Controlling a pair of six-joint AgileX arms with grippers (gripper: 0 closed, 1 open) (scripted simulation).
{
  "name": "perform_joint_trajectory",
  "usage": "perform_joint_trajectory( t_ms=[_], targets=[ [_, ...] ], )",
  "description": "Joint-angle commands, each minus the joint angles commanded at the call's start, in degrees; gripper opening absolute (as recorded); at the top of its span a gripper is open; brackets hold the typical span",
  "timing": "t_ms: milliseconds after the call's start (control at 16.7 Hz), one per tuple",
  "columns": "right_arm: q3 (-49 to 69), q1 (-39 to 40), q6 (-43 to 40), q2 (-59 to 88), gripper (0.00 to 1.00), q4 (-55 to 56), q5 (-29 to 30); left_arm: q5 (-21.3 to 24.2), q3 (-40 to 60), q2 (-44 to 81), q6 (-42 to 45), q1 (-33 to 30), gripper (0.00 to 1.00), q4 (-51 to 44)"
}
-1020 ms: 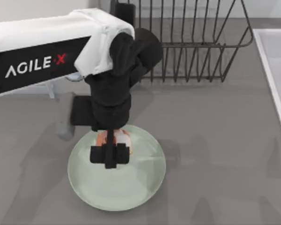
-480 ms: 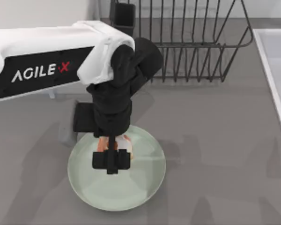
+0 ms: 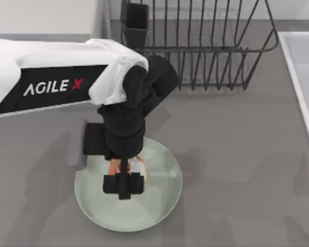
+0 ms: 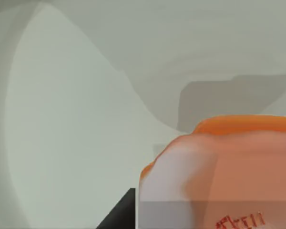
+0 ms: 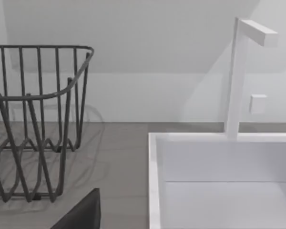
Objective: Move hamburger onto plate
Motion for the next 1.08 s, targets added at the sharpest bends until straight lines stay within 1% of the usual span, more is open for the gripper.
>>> perform_joint_trajectory(
  t_ms=[720, 780, 1080],
  targets=[
    [0.0, 0.0, 0.0, 0.0, 1.00, 0.0, 0.0, 0.0, 0.0, 0.0, 0.0, 0.0, 0.98, 0.0],
    [0.0, 0.0, 0.0, 0.0, 1.00, 0.0, 0.0, 0.0, 0.0, 0.0, 0.0, 0.0, 1.00, 0.0],
    [0.0, 0.0, 0.0, 0.0, 1.00, 0.0, 0.0, 0.0, 0.0, 0.0, 0.0, 0.0, 1.00, 0.0]
  ],
)
